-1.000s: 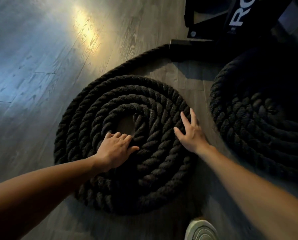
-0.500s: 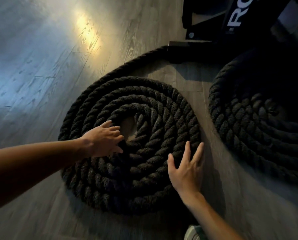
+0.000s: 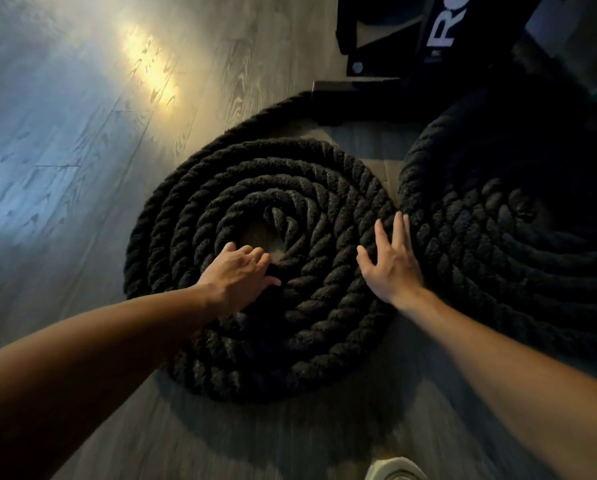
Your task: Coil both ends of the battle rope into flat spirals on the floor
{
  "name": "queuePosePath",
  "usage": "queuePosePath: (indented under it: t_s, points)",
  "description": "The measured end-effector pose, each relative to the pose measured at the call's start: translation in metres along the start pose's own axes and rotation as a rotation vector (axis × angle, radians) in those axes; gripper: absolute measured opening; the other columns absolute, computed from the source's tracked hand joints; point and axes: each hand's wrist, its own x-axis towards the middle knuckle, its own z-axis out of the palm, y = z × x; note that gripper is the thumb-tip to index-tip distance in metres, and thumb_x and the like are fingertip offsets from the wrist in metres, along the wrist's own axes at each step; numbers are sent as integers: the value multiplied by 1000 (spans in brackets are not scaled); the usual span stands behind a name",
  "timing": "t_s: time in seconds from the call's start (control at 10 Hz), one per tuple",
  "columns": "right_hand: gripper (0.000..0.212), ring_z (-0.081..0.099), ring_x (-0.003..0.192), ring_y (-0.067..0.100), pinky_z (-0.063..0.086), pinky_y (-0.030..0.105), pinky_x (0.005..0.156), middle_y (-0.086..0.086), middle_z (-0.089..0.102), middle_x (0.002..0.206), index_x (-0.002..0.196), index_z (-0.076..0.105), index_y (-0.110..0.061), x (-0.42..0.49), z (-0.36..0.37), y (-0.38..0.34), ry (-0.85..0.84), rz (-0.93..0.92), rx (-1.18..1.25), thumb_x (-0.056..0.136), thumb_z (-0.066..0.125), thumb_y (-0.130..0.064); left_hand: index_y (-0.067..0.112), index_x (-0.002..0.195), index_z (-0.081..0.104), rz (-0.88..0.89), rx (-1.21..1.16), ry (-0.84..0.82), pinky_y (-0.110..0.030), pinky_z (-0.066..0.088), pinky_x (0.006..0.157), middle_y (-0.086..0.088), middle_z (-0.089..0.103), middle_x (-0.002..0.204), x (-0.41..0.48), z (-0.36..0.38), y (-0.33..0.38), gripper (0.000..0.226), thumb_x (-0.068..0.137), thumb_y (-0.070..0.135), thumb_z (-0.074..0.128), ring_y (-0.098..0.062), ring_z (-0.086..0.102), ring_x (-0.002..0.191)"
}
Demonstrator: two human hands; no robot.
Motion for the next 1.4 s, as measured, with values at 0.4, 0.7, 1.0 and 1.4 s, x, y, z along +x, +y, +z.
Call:
queuePosePath:
  t_s: [0.4,0.7,1.0,1.4]
  points:
    - [71,8,153,31,14,41,123,20,11,165,153,36,-6,-53,25,-19,221,207,142,97,42,-50,19,120,52,-46,-44,-27,-37,41,89,-1,59,118,10,0,8,59,99,65,21,-23,55,111]
    - [66,8,154,26,20,41,123,16,13,166,147,46,-3,-15,12,-5,183,126,221,93,63,-37,16,123,53,-166,-160,-43,-38,43,90,-4,60,123,32,-9,19,61,99,65,25,-24,55,114]
    - [66,9,154,20,22,37,120,10,15,167,147,47,-6,4,13,5,191,77,189,92,61,-39,16,125,54,-259,-235,-55,-42,44,91,-5,59,124,39,-9,24,72,94,71,20,-26,53,117]
    - [69,6,154,22,22,39,118,-6,-9,168,159,21,-23,-47,-7,2,-42,114,159,101,36,-56,23,125,63,-23,-361,-404,-32,46,93,-5,67,119,-33,-87,-5,36,99,45,49,-25,62,112]
